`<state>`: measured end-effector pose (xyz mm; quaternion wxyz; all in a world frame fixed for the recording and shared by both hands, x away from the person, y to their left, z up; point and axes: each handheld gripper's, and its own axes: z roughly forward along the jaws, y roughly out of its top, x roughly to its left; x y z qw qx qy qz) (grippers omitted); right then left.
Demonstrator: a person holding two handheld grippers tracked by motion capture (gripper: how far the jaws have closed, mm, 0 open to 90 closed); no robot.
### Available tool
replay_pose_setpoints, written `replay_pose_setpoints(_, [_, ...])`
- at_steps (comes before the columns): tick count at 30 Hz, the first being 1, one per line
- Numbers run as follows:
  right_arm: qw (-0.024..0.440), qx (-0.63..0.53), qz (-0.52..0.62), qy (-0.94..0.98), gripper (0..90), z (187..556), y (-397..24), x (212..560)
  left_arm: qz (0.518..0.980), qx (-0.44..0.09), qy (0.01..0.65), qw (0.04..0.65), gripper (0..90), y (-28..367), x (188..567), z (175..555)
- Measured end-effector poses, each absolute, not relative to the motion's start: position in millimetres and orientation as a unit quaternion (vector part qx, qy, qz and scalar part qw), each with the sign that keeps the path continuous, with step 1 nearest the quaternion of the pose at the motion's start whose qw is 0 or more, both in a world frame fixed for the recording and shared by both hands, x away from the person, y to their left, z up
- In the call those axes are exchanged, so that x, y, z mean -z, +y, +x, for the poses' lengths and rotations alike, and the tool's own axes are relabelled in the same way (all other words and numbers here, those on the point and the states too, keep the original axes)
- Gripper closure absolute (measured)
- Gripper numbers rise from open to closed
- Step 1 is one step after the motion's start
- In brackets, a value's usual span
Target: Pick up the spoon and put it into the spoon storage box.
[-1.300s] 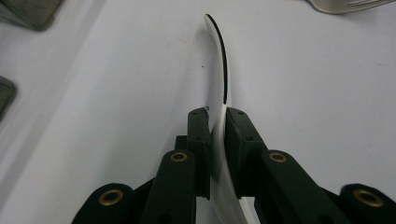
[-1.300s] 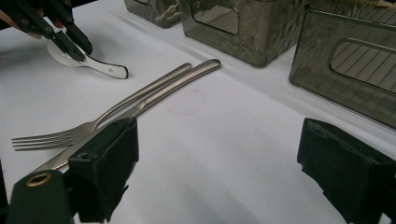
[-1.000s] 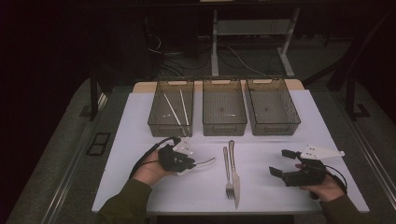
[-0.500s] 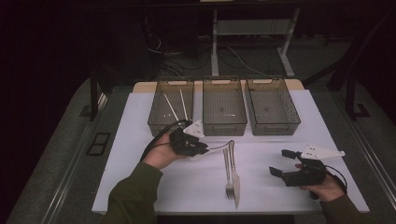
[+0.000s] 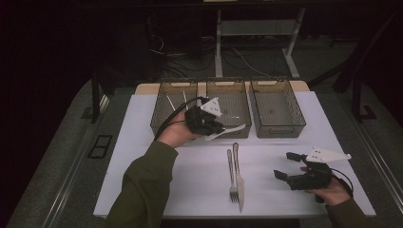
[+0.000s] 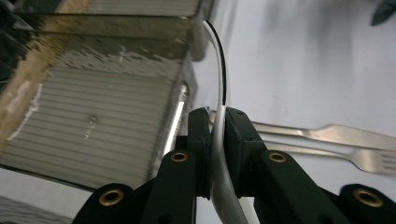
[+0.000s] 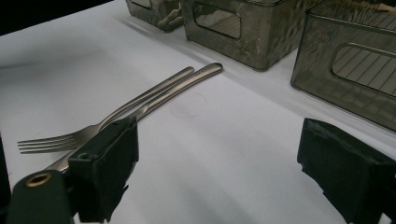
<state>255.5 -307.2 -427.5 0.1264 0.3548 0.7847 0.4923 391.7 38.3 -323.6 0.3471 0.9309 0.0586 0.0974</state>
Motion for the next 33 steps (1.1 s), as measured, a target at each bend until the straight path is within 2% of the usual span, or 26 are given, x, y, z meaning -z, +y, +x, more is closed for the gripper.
replay_pose_setpoints(10, [0.126,-0.493,0.355,0.784,12.5,255.5,-307.4,427.4,0.922,-0.122,0.081,0.359,80.2,27.2,326.1,428.2])
replay_pose_setpoints(33, [0.125,-0.494,0.354,0.784,12.5,255.6,-307.4,427.5,0.932,-0.133,0.131,0.311,80.1,11.2,372.5,472.6])
